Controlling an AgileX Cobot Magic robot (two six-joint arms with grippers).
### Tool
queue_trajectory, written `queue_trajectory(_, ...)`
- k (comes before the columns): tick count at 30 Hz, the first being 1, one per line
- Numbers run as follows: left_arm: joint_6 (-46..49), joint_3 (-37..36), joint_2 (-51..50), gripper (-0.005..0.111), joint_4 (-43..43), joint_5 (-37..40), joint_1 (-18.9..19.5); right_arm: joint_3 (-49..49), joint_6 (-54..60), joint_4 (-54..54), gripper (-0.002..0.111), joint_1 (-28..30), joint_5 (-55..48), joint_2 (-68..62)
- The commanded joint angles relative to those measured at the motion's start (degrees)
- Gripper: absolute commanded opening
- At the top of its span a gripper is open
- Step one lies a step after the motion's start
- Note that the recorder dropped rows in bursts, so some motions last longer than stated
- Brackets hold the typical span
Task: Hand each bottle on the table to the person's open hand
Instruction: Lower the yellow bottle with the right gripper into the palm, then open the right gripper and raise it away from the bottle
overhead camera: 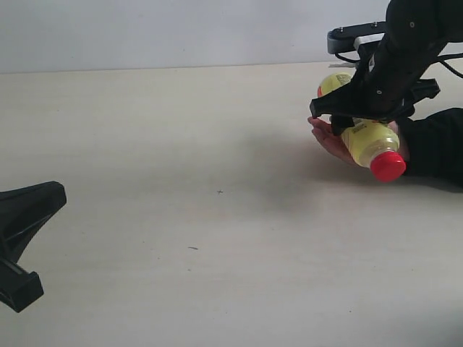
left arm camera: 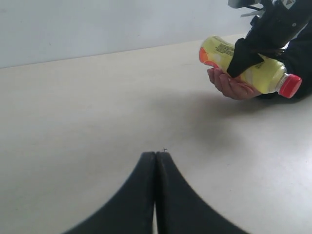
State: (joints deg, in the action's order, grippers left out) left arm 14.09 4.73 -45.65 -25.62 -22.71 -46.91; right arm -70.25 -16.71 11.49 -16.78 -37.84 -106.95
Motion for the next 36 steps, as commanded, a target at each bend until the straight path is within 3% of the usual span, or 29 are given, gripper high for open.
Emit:
queue_trajectory(1,-0.2,-0.2,0.3,0.0,-0.5,-1.0,0.1,0.3,0.1,0.7,0.045,0.2,-0.1,-0.1)
queue_trajectory(15,-0.2,-0.2,0.3,0.0,-0.5,-1.0,0.1,0.3,0.7,0.9,0.082,0.2,0.1,-0.1)
queue_trajectory(36,-0.2,-0.2,0.3,0.0,-0.5,-1.0,0.1,0.1,1.3,1.2,0.083,0.2,1.1,4.0)
